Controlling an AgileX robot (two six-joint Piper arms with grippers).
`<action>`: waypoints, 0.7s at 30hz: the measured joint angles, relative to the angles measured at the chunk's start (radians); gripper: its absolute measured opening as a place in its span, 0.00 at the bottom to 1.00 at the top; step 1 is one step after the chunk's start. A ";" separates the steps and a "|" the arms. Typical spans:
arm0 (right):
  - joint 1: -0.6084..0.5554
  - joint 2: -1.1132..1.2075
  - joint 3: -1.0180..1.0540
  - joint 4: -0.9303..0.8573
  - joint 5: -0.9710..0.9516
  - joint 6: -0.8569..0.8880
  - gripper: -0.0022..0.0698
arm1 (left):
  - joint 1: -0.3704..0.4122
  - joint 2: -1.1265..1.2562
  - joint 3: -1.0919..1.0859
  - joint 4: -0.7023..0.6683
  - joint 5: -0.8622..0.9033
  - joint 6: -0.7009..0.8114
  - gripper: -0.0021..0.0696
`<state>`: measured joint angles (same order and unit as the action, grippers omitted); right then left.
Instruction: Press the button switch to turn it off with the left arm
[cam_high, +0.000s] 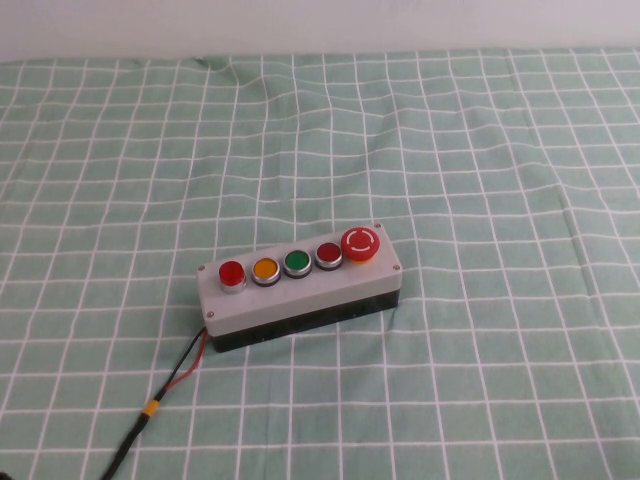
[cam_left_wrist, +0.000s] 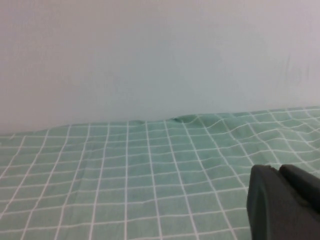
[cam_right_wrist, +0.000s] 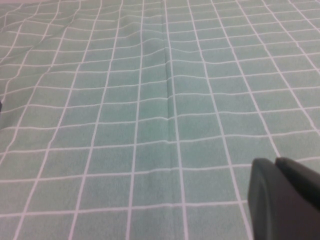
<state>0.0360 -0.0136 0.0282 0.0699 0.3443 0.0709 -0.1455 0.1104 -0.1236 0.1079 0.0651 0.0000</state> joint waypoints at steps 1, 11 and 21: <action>0.000 0.000 0.000 0.000 0.000 0.000 0.01 | 0.013 -0.015 0.018 0.000 -0.004 0.000 0.03; 0.000 0.000 0.000 0.000 0.000 0.000 0.01 | 0.091 -0.119 0.149 -0.129 0.177 0.000 0.03; 0.000 0.000 0.000 0.000 0.000 0.000 0.01 | 0.095 -0.121 0.149 -0.139 0.322 0.000 0.03</action>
<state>0.0360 -0.0136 0.0282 0.0699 0.3443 0.0709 -0.0509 -0.0106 0.0255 -0.0310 0.3868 0.0000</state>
